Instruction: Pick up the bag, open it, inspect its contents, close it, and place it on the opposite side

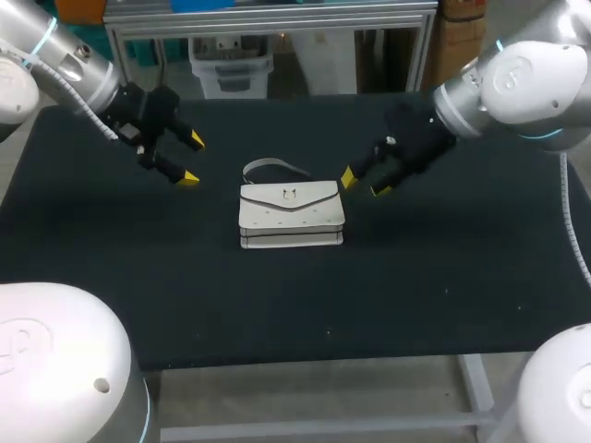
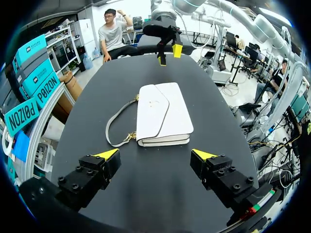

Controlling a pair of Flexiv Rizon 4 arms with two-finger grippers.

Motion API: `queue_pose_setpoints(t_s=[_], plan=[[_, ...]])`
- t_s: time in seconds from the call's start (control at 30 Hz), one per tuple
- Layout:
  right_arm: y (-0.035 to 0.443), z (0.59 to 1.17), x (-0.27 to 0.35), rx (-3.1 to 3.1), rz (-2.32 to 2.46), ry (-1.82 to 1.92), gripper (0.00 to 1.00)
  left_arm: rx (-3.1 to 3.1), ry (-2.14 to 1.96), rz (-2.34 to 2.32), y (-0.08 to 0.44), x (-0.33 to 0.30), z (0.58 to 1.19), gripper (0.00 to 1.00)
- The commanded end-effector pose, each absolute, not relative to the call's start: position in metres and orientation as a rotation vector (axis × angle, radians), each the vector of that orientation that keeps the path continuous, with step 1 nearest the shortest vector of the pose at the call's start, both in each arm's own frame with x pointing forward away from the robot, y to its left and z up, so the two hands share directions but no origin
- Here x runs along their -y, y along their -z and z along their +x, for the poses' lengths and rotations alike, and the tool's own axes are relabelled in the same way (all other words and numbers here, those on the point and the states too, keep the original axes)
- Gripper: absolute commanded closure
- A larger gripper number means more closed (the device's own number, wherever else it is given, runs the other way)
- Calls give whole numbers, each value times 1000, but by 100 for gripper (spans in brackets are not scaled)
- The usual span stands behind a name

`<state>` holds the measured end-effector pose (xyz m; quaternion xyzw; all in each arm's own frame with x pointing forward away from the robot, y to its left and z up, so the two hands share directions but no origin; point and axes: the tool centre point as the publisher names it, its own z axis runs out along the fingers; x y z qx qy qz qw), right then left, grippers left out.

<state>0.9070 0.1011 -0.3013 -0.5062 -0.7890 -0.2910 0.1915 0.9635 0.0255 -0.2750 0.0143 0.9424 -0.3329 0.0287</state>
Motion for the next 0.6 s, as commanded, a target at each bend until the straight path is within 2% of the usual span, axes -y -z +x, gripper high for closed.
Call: queue_pose_setpoints(t_s=[0.03,0.37,0.6], plan=[[283,904,-98,2363,-1471,673,0,-2905,1029,44,276,-25,963,0],[280,900,-80,2749,-1261,550,0,-2905,1029,44,276,-25,963,0],[283,902,-75,2762,-1288,487,0,-2905,1029,44,276,-25,963,0]])
